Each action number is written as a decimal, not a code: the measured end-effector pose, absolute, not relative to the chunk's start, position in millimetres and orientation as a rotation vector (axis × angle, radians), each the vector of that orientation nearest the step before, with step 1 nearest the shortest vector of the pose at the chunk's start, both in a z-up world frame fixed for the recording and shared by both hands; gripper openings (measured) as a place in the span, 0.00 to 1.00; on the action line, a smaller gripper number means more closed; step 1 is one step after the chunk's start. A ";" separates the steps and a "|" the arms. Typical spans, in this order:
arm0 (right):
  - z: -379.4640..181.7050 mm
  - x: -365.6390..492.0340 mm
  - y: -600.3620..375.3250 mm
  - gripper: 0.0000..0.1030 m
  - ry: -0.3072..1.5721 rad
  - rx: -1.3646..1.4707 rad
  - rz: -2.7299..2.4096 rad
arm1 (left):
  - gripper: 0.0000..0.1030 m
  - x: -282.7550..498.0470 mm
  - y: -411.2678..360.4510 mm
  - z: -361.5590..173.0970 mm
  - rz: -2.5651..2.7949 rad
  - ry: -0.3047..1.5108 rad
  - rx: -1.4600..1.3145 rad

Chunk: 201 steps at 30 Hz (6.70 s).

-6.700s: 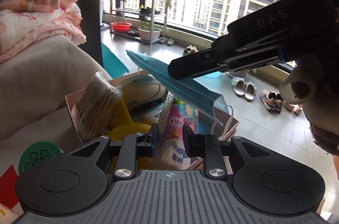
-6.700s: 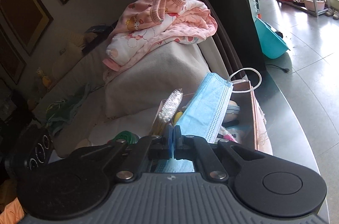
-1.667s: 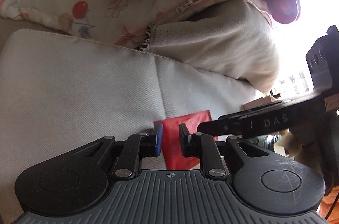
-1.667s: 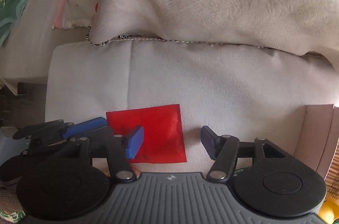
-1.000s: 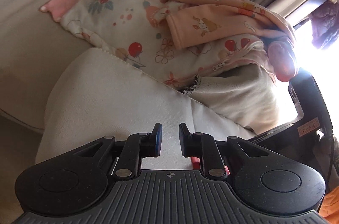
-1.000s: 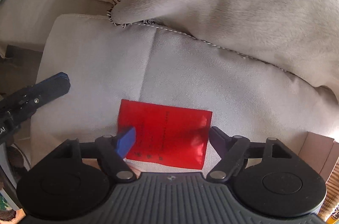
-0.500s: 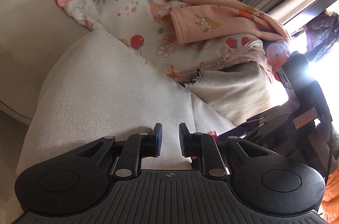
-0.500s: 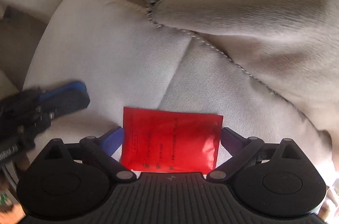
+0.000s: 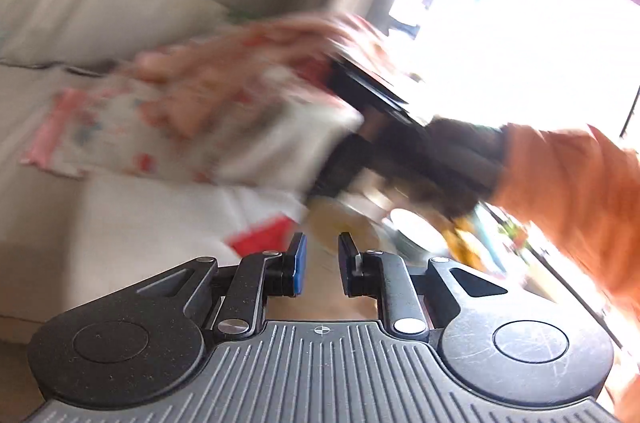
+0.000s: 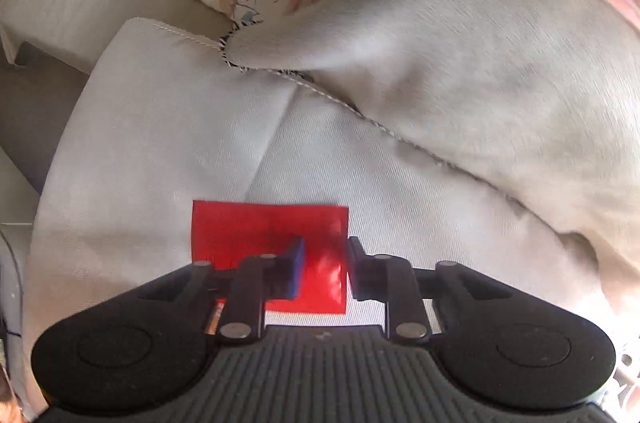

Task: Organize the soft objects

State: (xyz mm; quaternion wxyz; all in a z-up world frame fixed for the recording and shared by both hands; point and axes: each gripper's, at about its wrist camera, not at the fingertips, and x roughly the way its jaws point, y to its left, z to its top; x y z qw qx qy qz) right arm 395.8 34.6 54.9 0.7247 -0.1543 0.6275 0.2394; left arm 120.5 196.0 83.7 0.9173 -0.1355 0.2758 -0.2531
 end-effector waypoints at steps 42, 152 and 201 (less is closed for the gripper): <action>-8.3 106.3 -143.7 0.43 0.773 -0.224 0.568 | 0.31 163.4 38.4 135.9 -0.757 0.824 0.206; 120.8 177.1 -114.3 0.88 0.669 -0.037 0.587 | 0.11 317.9 165.5 38.1 -0.538 1.105 -0.089; 37.6 392.3 -19.0 0.23 1.148 -0.009 0.494 | 0.16 335.5 205.9 35.5 -0.426 1.186 -0.333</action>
